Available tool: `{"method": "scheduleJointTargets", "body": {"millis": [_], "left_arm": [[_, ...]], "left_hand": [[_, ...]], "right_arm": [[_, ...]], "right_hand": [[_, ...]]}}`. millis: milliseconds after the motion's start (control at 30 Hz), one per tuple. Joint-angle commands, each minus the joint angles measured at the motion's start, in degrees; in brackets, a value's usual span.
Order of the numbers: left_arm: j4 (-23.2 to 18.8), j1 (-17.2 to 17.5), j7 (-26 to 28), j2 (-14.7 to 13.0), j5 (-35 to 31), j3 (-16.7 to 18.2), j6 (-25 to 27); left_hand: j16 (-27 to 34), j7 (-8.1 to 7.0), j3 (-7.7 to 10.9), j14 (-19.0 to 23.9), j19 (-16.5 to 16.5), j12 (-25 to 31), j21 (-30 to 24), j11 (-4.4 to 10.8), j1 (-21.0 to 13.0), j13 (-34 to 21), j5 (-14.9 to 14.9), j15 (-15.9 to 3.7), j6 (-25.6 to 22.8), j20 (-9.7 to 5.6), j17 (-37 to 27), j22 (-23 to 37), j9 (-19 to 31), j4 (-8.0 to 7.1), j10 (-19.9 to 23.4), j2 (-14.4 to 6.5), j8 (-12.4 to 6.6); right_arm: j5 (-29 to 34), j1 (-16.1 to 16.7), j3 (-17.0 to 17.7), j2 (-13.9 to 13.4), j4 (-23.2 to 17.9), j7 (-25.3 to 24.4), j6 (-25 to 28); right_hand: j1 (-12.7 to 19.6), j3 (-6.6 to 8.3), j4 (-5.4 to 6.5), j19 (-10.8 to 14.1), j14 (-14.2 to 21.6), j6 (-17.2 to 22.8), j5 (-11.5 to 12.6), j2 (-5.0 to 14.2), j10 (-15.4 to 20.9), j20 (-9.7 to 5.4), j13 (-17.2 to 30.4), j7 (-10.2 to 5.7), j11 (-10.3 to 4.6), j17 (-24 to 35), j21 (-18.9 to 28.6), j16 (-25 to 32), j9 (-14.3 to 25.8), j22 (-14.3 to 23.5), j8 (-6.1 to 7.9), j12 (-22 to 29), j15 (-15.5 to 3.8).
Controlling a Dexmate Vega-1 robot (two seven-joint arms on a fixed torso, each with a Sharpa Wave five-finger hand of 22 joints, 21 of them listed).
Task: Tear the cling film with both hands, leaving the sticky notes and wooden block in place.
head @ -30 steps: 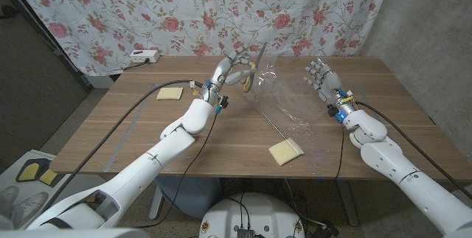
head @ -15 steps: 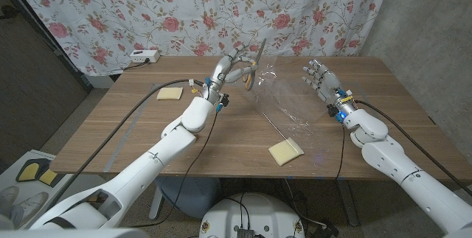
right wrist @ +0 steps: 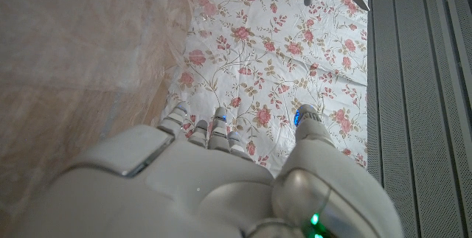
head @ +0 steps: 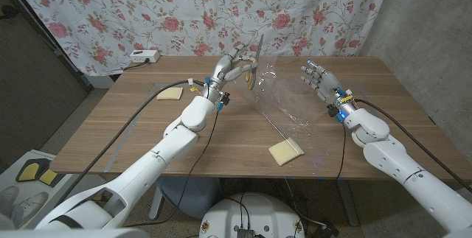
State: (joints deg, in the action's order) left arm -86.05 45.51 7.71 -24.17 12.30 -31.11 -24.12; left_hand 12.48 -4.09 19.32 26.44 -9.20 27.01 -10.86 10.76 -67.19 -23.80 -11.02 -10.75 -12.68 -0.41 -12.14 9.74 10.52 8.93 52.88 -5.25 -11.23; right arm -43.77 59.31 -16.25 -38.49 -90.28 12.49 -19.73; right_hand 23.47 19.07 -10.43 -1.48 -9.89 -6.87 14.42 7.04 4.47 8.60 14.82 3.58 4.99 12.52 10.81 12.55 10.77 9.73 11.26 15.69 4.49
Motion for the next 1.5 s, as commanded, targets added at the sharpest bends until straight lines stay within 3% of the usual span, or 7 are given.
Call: {"method": "scheduleJointTargets", "body": {"millis": [33, 400, 900, 1167, 1300, 1433, 1500], "left_arm": [[4.36, -1.58, -3.6, 1.57, 3.9, -0.26, -1.93], [7.08, -3.73, -9.47, 1.22, 6.96, -0.83, -3.21], [11.23, -7.55, -17.73, 1.86, 10.58, -2.26, -3.51], [12.33, -8.68, -19.22, 2.13, 10.4, -2.65, -4.12], [12.37, -8.89, -20.53, 2.29, 11.37, -2.68, -4.28], [11.73, -8.68, -21.06, 2.18, 11.76, -2.63, -4.45], [11.22, -8.46, -21.11, 2.02, 11.78, -2.56, -4.52]], "left_hand": [[-0.16, -0.43, -0.36, -1.54, 0.34, 3.47, 0.01, 1.98, -0.73, -2.9, -0.09, -1.25, -0.13, 0.06, -0.09, 0.09, 0.32, 0.13, 1.45, -1.02, 0.14], [-0.27, -1.29, -0.88, -2.62, 1.02, 3.44, 0.16, 2.0, -0.75, -3.08, 0.21, -1.2, 0.94, 0.24, -0.29, 0.1, 0.32, -0.08, 0.82, -1.58, 0.48], [1.2, -2.62, -1.14, -3.03, 2.3, 3.12, 0.29, 1.96, -0.97, -4.41, 0.63, -1.45, 2.64, 1.43, -2.14, 0.04, 0.33, -0.68, -2.25, -4.17, 0.44], [1.66, -3.01, -1.53, -4.66, 2.83, 2.89, 0.27, 2.02, -0.62, -5.19, 0.52, -0.93, 3.24, 2.14, -3.44, 0.04, 0.37, -1.19, -3.48, -4.76, 0.34], [1.72, -3.52, -1.63, -5.26, 2.96, 2.81, 0.26, 2.04, -0.5, -5.41, 0.47, -0.86, 3.32, 2.19, -3.79, 0.04, 0.38, -1.32, -3.81, -4.85, 0.28], [1.69, -3.66, -1.68, -5.68, 3.02, 2.77, 0.25, 2.06, -0.41, -5.52, 0.45, -0.73, 3.48, 2.2, -3.94, 0.04, 0.38, -1.39, -3.95, -4.84, 0.3], [1.61, -3.68, -1.67, -5.88, 3.05, 2.77, 0.25, 2.07, -0.44, -5.56, 0.44, -0.74, 3.49, 2.22, -3.95, 0.04, 0.39, -1.35, -4.0, -4.78, 0.29]], "right_arm": [[0.3, 0.21, -0.27, -0.62, -0.77, 0.91, -0.46], [0.97, -0.07, -0.8, -1.19, -1.58, 1.42, -0.24], [2.27, 0.52, -0.41, -2.37, -2.64, 0.56, -0.74], [2.21, 0.84, -0.32, -2.67, -2.91, 0.9, -1.05], [3.81, 1.23, -0.3, -3.12, -3.77, -0.59, -1.09], [3.9, 1.36, -0.3, -2.96, -3.81, -0.6, -1.6], [4.46, 1.5, -0.34, -3.11, -4.07, -0.86, -1.83]], "right_hand": [[1.08, 0.74, 0.03, -0.28, -1.7, -0.63, 0.63, -0.11, 0.1, 0.45, 0.29, -0.06, 0.14, 0.0, 0.15, 0.4, 0.19, 0.14, 0.6, 0.24, 0.27], [1.93, 1.14, 0.04, -0.32, -1.74, -0.71, 1.21, -0.44, -0.09, 0.49, 0.48, -0.02, 0.07, -0.06, 0.14, 0.38, 0.18, 0.14, 0.6, 0.09, 0.24], [2.91, 1.54, 0.2, -0.42, -1.78, -0.75, 1.99, -1.05, -0.21, 0.47, 0.8, -0.11, 0.09, -0.12, 0.12, 0.36, 0.18, 0.15, 0.58, -0.06, 0.17], [3.22, 1.63, 0.35, -0.51, -1.72, -0.84, 2.34, -1.38, -0.16, 0.7, 0.98, -0.03, 0.05, -0.13, 0.1, 0.39, 0.18, 0.16, 0.53, -0.09, 0.22], [3.72, 1.79, 0.7, -0.52, -1.38, -4.96, 3.04, -1.9, 1.07, 0.87, 1.6, 0.25, 0.03, -0.12, 0.14, 0.58, 0.2, 0.17, -0.79, 0.38, 0.07], [4.06, 1.96, 0.79, -0.56, -1.04, -5.54, 3.37, -1.92, 2.36, 0.84, 2.01, 0.23, -0.1, -0.12, 0.14, 0.73, 0.22, 0.17, -0.67, 0.96, 0.22], [4.99, 2.35, 0.63, 0.2, 0.09, -4.96, 3.86, -2.16, 5.23, 0.59, 2.46, 0.6, -0.02, -0.21, 0.41, 1.15, 0.22, 0.14, -0.05, 2.01, 0.39]]}}
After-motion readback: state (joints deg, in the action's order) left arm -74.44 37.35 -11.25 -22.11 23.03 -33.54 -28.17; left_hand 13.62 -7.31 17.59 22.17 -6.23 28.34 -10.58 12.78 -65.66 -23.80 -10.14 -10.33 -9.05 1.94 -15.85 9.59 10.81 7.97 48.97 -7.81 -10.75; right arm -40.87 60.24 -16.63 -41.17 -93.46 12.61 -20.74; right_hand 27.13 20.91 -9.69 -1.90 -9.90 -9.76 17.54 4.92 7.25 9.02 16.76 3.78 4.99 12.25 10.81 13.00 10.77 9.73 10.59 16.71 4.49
